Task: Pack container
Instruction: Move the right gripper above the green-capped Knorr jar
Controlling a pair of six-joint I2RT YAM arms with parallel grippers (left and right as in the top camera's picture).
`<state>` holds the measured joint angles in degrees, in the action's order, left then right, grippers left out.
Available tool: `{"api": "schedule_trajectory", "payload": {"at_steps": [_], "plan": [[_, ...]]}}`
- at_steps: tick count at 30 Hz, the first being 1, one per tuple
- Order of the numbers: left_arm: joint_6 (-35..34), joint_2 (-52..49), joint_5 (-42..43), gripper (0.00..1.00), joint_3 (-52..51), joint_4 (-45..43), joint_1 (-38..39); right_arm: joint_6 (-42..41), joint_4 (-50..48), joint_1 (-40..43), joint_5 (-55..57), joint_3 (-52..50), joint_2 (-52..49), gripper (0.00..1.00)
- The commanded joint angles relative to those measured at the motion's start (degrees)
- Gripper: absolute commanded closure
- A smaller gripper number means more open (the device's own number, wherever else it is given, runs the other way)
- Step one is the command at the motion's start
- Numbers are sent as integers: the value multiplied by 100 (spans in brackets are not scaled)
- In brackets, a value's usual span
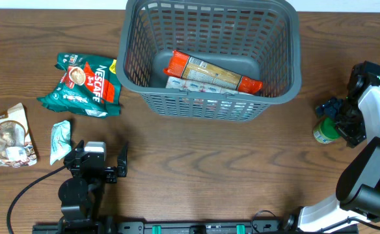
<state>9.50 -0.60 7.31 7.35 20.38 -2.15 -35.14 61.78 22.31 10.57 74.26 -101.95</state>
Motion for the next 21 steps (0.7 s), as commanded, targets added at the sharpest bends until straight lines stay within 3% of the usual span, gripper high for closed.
{"api": "schedule_trajectory", "payload": {"at_steps": [1, 21], "plan": [[98, 37, -44, 1, -114, 9, -20, 164, -105, 37, -33, -26, 48, 1], [98, 37, -44, 1, -114, 9, -20, 282, -774, 39, -57, -404, 48, 1]]}}
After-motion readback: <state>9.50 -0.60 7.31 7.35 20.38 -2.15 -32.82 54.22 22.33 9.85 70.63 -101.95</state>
